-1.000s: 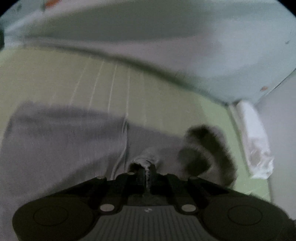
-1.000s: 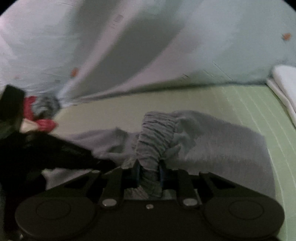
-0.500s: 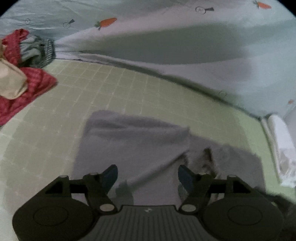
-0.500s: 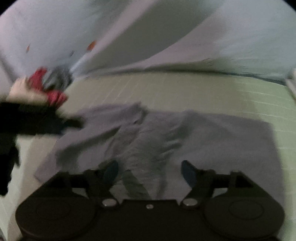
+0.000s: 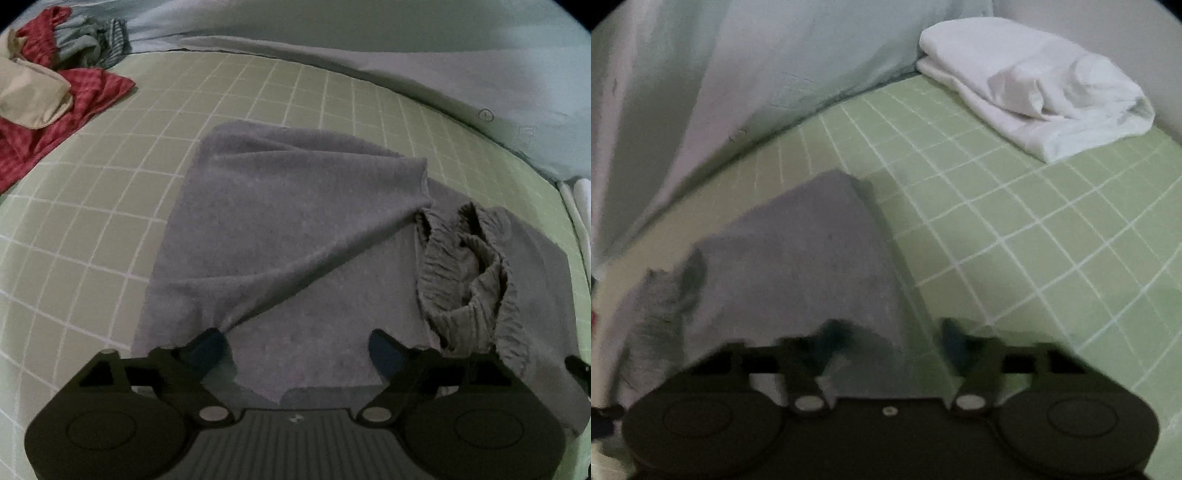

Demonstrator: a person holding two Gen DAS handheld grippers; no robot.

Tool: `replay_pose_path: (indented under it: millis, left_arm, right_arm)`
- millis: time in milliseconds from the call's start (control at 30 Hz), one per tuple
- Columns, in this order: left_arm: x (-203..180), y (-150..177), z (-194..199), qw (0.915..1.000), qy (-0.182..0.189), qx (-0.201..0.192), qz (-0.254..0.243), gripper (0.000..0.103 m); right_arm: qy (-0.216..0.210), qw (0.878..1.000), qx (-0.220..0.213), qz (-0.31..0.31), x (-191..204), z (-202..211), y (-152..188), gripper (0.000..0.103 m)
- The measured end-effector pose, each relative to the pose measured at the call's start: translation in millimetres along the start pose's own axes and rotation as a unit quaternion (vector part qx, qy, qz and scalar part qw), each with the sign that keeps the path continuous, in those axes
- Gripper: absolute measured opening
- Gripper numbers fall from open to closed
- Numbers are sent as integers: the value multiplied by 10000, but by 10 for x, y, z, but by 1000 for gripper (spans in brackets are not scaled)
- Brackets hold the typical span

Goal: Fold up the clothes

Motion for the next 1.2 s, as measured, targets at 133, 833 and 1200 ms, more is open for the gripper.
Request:
replay_pose_path:
  millis: [133, 833, 1200]
  left_arm:
    - [-157, 37, -100, 9974, -286, 244, -611, 102]
    - [603, -55, 271, 9977, -377, 62, -560, 102]
    - [806, -46, 177, 9977, -224, 225, -601, 102]
  right_arm:
    - [-912, 9839, 39, -1539, -204, 12, -12, 6]
    - [-3732, 8732, 153, -3131, 1019, 154, 289, 5]
    - [-3903, 8827, 770, -2501, 2075, -159, 437, 5]
Point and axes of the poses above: each gripper's, at about its wrist camera, not at the fingertips, and z roughly against the way its jaws point, x to its left, y to its underside, the point moved 2 cm from there along -z, roughly the way its jaws point
